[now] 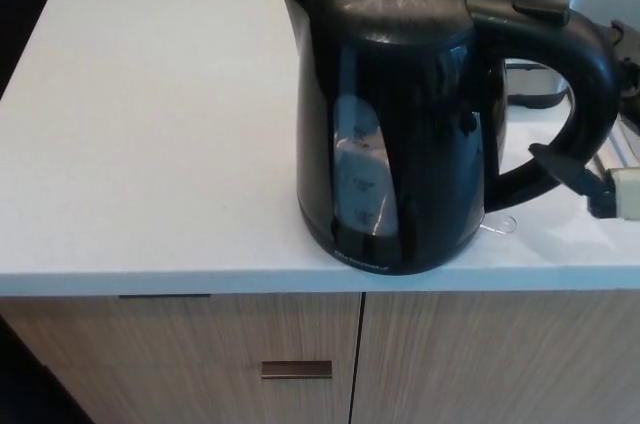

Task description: Pick up a kettle using the right hand on left side of the counter and then walk right towards the kettl base and turn on the kettle

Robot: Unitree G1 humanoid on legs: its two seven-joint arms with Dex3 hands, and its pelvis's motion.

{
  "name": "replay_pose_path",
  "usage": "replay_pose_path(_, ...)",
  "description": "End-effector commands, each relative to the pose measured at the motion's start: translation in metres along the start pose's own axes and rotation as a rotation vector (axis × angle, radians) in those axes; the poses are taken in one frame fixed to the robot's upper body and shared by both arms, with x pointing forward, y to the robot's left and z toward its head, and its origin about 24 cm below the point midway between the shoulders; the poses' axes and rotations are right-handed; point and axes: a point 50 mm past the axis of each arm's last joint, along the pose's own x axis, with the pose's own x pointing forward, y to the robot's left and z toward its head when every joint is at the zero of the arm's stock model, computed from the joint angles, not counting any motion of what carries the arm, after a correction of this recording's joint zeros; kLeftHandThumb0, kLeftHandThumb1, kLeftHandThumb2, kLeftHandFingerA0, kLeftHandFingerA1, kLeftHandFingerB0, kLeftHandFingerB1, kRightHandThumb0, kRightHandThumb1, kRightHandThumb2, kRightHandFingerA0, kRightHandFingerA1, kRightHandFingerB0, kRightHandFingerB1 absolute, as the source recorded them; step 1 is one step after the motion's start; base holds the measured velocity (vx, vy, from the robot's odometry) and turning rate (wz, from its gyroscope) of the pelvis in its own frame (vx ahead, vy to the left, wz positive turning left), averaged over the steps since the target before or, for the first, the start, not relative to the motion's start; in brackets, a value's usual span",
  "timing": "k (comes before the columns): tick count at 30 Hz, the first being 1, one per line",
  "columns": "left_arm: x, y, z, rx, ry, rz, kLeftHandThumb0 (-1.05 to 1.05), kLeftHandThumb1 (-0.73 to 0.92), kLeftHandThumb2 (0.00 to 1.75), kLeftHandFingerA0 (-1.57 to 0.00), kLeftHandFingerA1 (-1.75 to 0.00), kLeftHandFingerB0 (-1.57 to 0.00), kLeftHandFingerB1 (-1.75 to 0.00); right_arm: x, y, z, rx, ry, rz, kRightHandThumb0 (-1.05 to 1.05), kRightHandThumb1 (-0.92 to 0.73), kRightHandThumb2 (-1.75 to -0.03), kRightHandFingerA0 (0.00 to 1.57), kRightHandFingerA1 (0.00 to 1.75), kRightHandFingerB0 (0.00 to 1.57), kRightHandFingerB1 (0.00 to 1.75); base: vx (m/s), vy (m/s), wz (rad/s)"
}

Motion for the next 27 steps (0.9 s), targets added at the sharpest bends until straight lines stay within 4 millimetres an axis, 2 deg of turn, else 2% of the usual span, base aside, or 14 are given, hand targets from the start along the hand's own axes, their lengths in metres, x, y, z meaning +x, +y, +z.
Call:
replay_pose_path(1, 0.001, 0.005, 0.011, -0.013, -0.087, 0.012, 0.14, 0.61, 0.99, -0.89, -0.85, -0.85, -0.78, 0.001, 0.006, 0.001, 0.027, 0.014, -0.003, -0.61, -0.61, -0.60, 0.04, 0.48, 0.09, 0.31, 0.00, 0.000, 0.00)
replay_pose_path(2, 0.001, 0.004, 0.011, -0.008, -0.088, 0.008, 0.14, 0.62, 0.98, -0.89, -0.84, -0.84, -0.77, 0.001, 0.007, 0.002, 0.040, 0.017, -0.001, -0.60, -0.61, -0.60, 0.04, 0.48, 0.09, 0.30, 0.00, 0.000, 0.00)
replay_pose_path(3, 0.000, 0.005, 0.009, -0.014, -0.085, 0.006, 0.13, 0.63, 0.95, -0.89, -0.85, -0.85, -0.78, 0.001, 0.008, 0.002, 0.053, 0.015, -0.004, -0.57, -0.43, -0.87, 0.00, 0.52, 0.01, 0.43, 0.00, 0.000, 0.00)
replay_pose_path(6, -0.003, 0.005, 0.005, -0.015, -0.074, 0.013, 0.12, 0.62, 0.94, -0.89, -0.83, -0.86, -0.77, -0.001, 0.010, 0.007, 0.068, -0.013, -0.042, -0.37, -0.48, -1.02, 0.04, 0.54, 0.00, 0.51, 0.00, 0.000, 0.00)
replay_pose_path(7, -0.003, 0.005, 0.004, -0.016, -0.074, 0.012, 0.13, 0.61, 0.96, -0.88, -0.84, -0.85, -0.77, -0.001, 0.010, 0.008, 0.080, -0.021, -0.051, -0.58, -0.64, -0.59, 0.13, 0.55, 0.10, 0.36, 0.00, 0.000, 0.00)
replay_pose_path(8, -0.004, 0.005, 0.003, -0.016, -0.074, 0.010, 0.13, 0.61, 0.96, -0.88, -0.84, -0.85, -0.77, -0.001, 0.011, 0.010, 0.097, -0.029, -0.061, -0.58, -0.64, -0.59, 0.13, 0.55, 0.10, 0.36, 0.00, 0.000, 0.00)
replay_pose_path(9, -0.004, 0.005, 0.002, -0.020, -0.071, 0.010, 0.14, 0.63, 0.92, -0.88, -0.85, -0.83, -0.78, -0.002, 0.011, 0.011, 0.109, -0.039, -0.069, -0.60, -0.53, -0.80, 0.11, 0.57, 0.08, 0.46, 0.00, 0.000, 0.00)
replay_pose_path(11, -0.006, 0.004, -0.001, -0.027, -0.061, 0.010, 0.11, 0.63, 0.94, -0.91, -0.87, -0.87, -0.78, -0.005, 0.011, 0.017, 0.179, -0.068, -0.119, -0.58, -0.50, -0.82, 0.16, 0.58, 0.09, 0.47, 0.00, 0.000, 0.00)
replay_pose_path(16, -0.009, 0.005, -0.004, -0.027, -0.062, 0.014, 0.13, 0.62, 0.98, -0.87, -0.85, -0.85, -0.79, -0.011, 0.010, 0.020, 0.263, -0.086, -0.209, -0.53, -0.53, -0.84, 0.30, 0.62, 0.15, 0.48, 0.00, 0.000, 0.00)
replay_pose_path(17, -0.009, 0.006, -0.005, -0.032, -0.057, 0.015, 0.12, 0.63, 0.96, -0.88, -0.85, -0.85, -0.78, -0.012, 0.010, 0.021, 0.273, -0.091, -0.244, -0.42, -0.72, -0.61, 0.43, 0.60, 0.26, 0.39, 0.00, 0.000, 0.00)
replay_pose_path(21, -0.009, 0.009, -0.008, -0.044, -0.046, 0.015, 0.12, 0.65, 0.95, -0.91, -0.87, -0.87, -0.80, -0.015, 0.008, 0.025, 0.299, -0.107, -0.328, -0.38, -0.75, -0.61, 0.58, 0.63, 0.28, 0.40, 0.00, 0.000, 0.00)
replay_pose_path(22, -0.010, 0.009, -0.008, -0.047, -0.043, 0.019, 0.12, 0.66, 0.94, -0.91, -0.88, -0.86, -0.80, -0.015, 0.008, 0.025, 0.300, -0.125, -0.345, -0.42, -0.60, -0.88, 0.61, 0.71, 0.25, 0.52, 0.00, 0.000, 0.00)
replay_pose_path(23, -0.010, 0.009, -0.009, -0.038, -0.043, 0.024, 0.13, 0.67, 0.95, -0.90, -0.86, -0.84, -0.78, -0.016, 0.008, 0.025, 0.294, -0.139, -0.363, -0.32, -0.80, -0.63, 0.75, 0.66, 0.32, 0.44, 0.00, 0.000, 0.00)
replay_pose_path(27, -0.011, 0.008, -0.010, -0.043, -0.041, 0.020, 0.13, 0.66, 0.93, -0.91, -0.87, -0.83, -0.80, -0.016, 0.011, 0.024, 0.240, -0.170, -0.394, -0.22, -0.76, -0.76, 0.78, 0.66, 0.36, 0.49, 0.00, 0.000, 0.00)
